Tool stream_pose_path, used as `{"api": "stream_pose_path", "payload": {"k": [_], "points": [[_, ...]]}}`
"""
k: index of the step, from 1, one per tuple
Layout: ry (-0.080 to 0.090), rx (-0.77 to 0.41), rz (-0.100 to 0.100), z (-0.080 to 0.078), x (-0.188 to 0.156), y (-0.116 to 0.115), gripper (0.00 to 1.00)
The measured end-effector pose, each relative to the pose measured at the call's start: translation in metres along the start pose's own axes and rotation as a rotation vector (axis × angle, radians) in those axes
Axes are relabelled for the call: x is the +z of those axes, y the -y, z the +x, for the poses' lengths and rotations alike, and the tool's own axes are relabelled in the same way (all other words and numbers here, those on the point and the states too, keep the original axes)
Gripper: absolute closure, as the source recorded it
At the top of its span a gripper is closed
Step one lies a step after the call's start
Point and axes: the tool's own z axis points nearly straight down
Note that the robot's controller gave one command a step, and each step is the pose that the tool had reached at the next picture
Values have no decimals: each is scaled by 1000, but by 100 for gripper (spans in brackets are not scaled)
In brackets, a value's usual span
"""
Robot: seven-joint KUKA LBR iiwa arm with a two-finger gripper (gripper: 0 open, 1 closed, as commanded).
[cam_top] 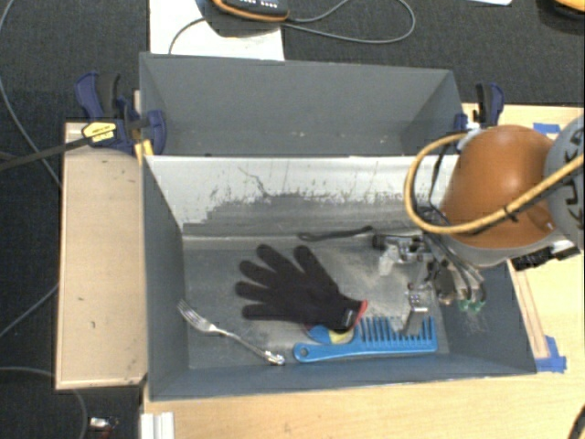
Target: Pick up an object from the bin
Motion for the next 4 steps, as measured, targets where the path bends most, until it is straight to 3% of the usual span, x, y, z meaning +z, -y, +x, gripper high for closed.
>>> {"api": "stream_pose_path", "payload": {"k": [1, 2, 3, 4], "points": [[7, 0, 0, -2, -3, 0, 0], [6, -137, 1, -7, -34, -16, 0], [14, -20, 0, -21, -3, -31, 0], [14, 168, -3, -20, 25, -39, 0]]}}
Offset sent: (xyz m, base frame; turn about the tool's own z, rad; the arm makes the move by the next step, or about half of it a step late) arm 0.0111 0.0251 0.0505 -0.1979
